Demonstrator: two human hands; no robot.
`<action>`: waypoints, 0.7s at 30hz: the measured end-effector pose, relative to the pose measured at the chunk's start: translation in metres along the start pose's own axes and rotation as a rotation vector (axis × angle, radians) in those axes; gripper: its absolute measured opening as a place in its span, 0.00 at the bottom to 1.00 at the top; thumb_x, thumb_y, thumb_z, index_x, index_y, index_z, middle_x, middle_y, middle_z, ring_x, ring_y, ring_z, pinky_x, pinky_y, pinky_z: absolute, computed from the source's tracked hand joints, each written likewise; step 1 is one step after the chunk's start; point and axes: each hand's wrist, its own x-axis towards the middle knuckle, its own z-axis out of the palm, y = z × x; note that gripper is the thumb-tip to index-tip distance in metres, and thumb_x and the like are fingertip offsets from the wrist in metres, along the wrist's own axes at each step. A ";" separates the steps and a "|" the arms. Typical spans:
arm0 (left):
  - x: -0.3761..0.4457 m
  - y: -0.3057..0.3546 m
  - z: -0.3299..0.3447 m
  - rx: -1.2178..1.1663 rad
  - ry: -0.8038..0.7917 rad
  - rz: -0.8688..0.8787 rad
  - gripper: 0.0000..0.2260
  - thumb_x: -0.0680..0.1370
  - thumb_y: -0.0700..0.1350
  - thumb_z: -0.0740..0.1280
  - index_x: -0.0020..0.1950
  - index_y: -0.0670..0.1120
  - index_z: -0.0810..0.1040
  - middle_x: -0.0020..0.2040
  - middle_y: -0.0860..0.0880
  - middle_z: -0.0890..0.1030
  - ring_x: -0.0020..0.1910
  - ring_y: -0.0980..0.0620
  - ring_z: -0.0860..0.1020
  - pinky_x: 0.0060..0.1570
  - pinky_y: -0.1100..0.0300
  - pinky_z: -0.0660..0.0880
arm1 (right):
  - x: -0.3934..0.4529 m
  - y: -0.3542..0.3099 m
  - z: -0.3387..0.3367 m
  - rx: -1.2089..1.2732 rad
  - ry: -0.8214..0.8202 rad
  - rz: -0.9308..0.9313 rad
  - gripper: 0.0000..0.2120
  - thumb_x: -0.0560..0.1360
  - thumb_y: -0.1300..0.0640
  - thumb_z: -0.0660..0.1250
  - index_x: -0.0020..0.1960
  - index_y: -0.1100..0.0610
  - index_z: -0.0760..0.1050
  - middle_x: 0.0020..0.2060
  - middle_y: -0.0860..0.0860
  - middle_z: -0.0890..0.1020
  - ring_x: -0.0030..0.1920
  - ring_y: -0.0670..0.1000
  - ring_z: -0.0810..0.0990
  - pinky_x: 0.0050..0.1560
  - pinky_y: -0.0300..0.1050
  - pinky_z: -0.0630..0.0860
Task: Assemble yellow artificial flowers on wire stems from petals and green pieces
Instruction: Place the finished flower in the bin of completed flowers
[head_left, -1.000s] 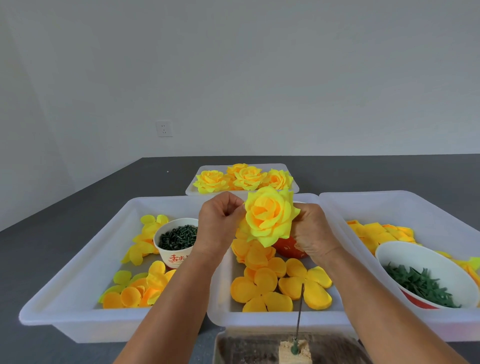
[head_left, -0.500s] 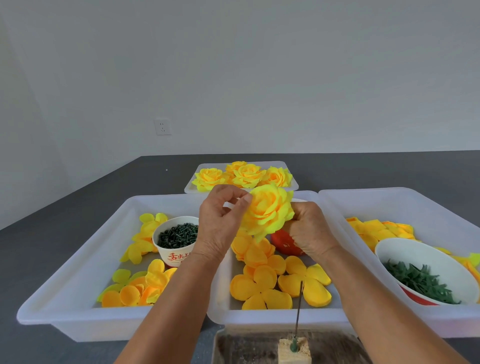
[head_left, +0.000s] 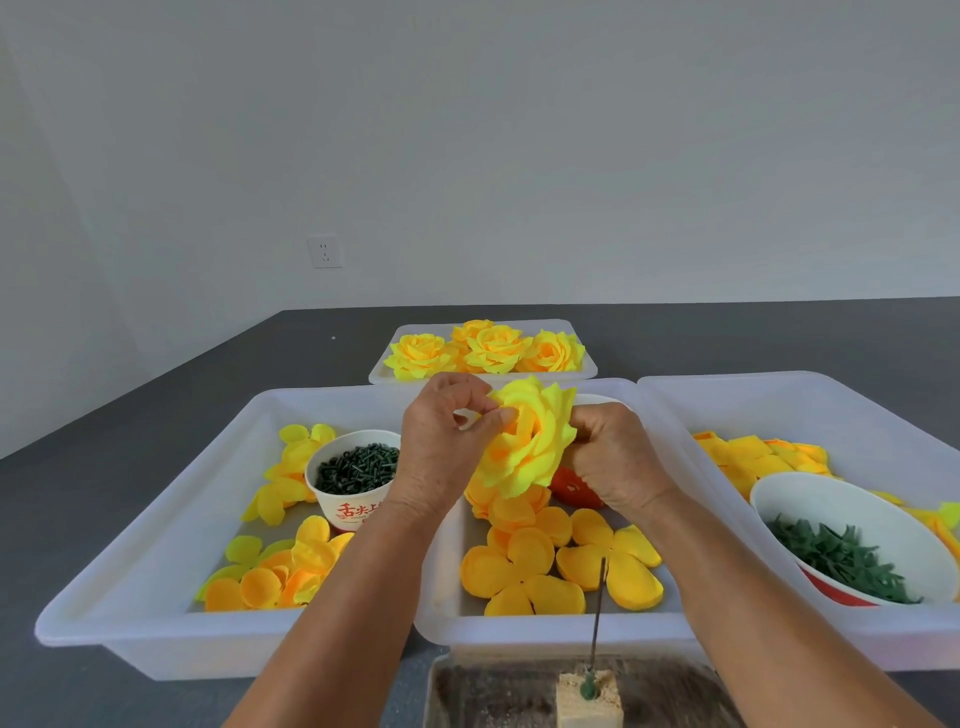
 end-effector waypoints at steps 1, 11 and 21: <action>0.000 0.000 0.000 -0.049 0.019 -0.015 0.05 0.72 0.40 0.72 0.38 0.48 0.79 0.50 0.48 0.79 0.47 0.56 0.77 0.43 0.64 0.76 | 0.001 0.001 0.000 0.016 0.012 0.021 0.06 0.70 0.65 0.73 0.47 0.58 0.83 0.41 0.47 0.83 0.46 0.51 0.80 0.54 0.46 0.75; 0.000 0.002 -0.001 -0.297 0.067 -0.156 0.11 0.78 0.45 0.64 0.41 0.40 0.79 0.33 0.50 0.79 0.31 0.60 0.76 0.32 0.69 0.72 | 0.005 0.003 -0.003 0.285 0.176 0.114 0.08 0.67 0.60 0.76 0.31 0.54 0.78 0.30 0.51 0.81 0.32 0.46 0.76 0.32 0.32 0.73; 0.001 0.000 -0.003 -0.286 -0.068 -0.223 0.07 0.73 0.36 0.69 0.36 0.42 0.77 0.29 0.48 0.76 0.28 0.56 0.71 0.28 0.66 0.71 | 0.005 0.004 -0.002 0.165 0.125 0.073 0.02 0.70 0.62 0.73 0.42 0.60 0.82 0.38 0.53 0.83 0.42 0.54 0.81 0.45 0.45 0.78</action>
